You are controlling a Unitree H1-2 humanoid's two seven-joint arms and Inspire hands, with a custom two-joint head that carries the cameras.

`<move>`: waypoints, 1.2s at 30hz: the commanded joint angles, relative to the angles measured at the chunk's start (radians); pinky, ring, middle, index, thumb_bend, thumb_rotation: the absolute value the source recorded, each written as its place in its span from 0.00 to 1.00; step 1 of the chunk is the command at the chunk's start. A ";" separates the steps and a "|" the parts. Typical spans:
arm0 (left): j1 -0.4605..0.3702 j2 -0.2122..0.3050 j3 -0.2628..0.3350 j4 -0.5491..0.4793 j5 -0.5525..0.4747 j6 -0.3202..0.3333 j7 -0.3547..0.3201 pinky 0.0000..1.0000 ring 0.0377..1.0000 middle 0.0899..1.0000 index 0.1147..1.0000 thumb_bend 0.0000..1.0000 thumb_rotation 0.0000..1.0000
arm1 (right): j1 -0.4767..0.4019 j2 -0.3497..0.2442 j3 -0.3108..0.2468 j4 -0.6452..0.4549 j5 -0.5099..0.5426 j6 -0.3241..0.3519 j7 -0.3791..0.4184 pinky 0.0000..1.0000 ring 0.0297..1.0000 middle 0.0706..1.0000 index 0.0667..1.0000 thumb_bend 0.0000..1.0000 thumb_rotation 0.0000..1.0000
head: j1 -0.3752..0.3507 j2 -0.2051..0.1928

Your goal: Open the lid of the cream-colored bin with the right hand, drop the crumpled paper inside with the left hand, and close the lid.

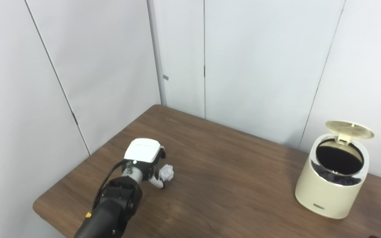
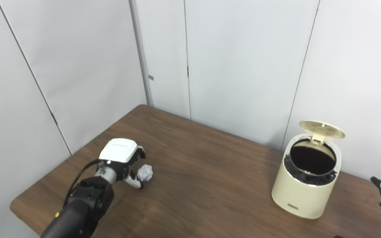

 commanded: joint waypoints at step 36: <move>-0.030 0.036 -0.156 0.177 -0.107 0.065 0.063 0.57 0.62 0.55 0.62 0.79 0.09 | -0.015 -0.023 -0.029 -0.068 0.010 -0.006 -0.003 0.86 1.00 1.00 1.00 0.69 0.53 | -0.015 0.029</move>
